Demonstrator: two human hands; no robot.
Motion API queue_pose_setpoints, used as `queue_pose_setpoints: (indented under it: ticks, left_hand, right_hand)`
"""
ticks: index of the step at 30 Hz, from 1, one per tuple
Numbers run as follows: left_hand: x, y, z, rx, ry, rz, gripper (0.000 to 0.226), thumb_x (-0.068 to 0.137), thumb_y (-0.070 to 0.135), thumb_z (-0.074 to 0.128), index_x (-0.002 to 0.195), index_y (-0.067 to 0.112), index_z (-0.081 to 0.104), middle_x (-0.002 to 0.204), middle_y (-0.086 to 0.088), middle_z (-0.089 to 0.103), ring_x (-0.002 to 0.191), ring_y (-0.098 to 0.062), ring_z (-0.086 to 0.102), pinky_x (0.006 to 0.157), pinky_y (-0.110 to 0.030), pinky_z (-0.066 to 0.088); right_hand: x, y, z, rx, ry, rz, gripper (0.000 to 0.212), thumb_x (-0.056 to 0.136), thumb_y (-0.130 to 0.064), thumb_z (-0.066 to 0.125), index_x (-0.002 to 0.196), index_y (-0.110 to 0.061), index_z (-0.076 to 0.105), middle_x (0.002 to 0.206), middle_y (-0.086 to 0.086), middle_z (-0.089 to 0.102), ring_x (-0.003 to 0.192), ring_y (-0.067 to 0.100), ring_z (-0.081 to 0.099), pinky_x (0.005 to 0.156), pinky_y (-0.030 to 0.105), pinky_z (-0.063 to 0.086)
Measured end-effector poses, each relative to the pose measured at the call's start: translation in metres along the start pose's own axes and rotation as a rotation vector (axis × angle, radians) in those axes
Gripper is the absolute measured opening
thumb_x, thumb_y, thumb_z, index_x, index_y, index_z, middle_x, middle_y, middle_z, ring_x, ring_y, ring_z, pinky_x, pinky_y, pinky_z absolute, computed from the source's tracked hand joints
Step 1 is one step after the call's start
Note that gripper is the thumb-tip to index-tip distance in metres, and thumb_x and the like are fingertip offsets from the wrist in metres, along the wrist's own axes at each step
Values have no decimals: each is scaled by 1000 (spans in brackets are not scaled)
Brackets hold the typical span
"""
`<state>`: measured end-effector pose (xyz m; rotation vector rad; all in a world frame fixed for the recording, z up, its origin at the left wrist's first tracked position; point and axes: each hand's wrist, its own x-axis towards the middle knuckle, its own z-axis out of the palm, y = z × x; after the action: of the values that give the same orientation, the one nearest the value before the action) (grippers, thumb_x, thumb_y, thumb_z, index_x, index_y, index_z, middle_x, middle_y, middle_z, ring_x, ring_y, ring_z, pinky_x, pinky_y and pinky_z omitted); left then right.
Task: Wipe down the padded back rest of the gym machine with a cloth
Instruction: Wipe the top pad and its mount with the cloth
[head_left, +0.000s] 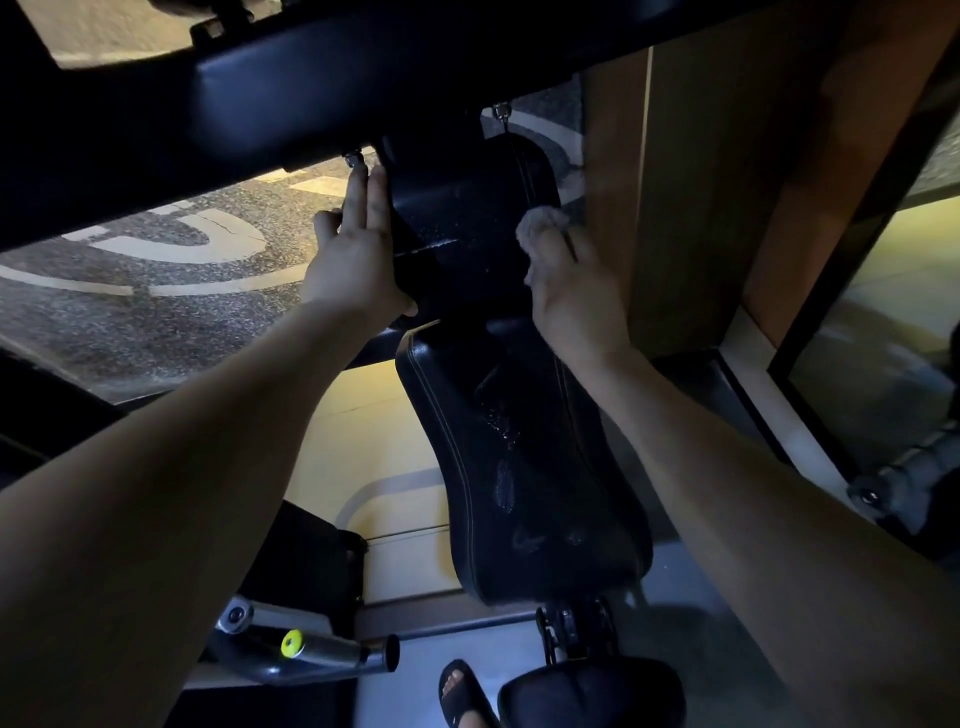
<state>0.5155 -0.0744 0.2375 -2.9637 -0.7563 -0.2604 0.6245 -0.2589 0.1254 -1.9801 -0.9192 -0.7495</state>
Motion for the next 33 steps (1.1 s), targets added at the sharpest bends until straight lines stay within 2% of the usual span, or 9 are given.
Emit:
queue_pose_setpoints:
  ticks: [3, 6, 8, 10, 14, 20, 25, 28, 33]
  left_hand:
    - [0, -1, 0, 5, 17, 11, 141, 68, 23, 93, 161, 22, -13, 169, 6, -13, 145, -44, 17, 104, -52, 45]
    - [-1, 0, 0, -5, 8, 1, 141, 68, 22, 93, 161, 22, -13, 170, 6, -12, 145, -42, 17, 102, -53, 45]
    - [-1, 0, 0, -11, 6, 1, 140, 68, 21, 93, 161, 22, -12, 170, 4, -10, 146, -42, 16, 103, -53, 45]
    - [0, -1, 0, -7, 6, 4, 140, 69, 22, 93, 161, 22, -12, 170, 4, -10, 146, -43, 16, 104, -53, 44]
    - [1, -3, 1, -9, 16, 25, 140, 69, 22, 92, 161, 20, -13, 170, 3, -11, 144, -44, 18, 105, -51, 43]
    - [0, -3, 2, -27, 20, 26, 139, 69, 21, 92, 161, 21, -12, 169, 6, -12, 144, -43, 18, 101, -51, 47]
    - [1, -5, 6, -34, 33, 40, 139, 68, 21, 92, 161, 21, -11, 169, 8, -14, 143, -42, 20, 99, -49, 48]
    - [3, -6, 8, -44, 43, 43, 139, 68, 21, 92, 161, 21, -11, 169, 9, -13, 142, -41, 20, 94, -50, 51]
    - [3, -8, 7, -52, 32, 38, 139, 68, 21, 92, 161, 22, -12, 169, 8, -11, 142, -42, 19, 94, -53, 51]
  right_hand:
    - [-25, 2, 3, -24, -97, -103, 31, 101, -2, 40, 125, -6, 60, 106, 11, 60, 81, 20, 59, 73, 33, 56]
    - [-7, -2, -1, 2, -123, -106, 32, 100, -4, 36, 125, -7, 55, 104, 9, 59, 77, 20, 59, 67, 40, 55]
    - [14, -5, -4, 31, -78, -65, 36, 98, -8, 38, 132, -11, 50, 109, 11, 61, 83, 26, 61, 71, 41, 55]
    - [18, -8, -4, 46, -48, -30, 43, 99, -7, 43, 142, -10, 46, 119, 13, 61, 92, 28, 62, 76, 37, 55]
    - [-5, -5, -2, 27, -192, -103, 48, 103, -8, 43, 151, -11, 40, 115, 7, 56, 84, 17, 57, 71, 35, 55]
    - [25, -9, -4, 8, -67, -100, 45, 99, -5, 49, 144, -5, 51, 119, 17, 59, 92, 30, 61, 72, 38, 56]
    - [9, -7, -2, -31, -171, -127, 48, 100, -9, 44, 148, -8, 45, 120, 16, 57, 88, 32, 62, 67, 44, 58]
    - [30, -9, -9, -54, -133, -129, 42, 100, -11, 43, 141, -7, 52, 119, 18, 58, 88, 35, 61, 66, 45, 56]
    - [40, -21, -2, -11, -60, -41, 43, 101, -9, 45, 143, -6, 50, 125, 20, 57, 93, 36, 61, 69, 39, 53]
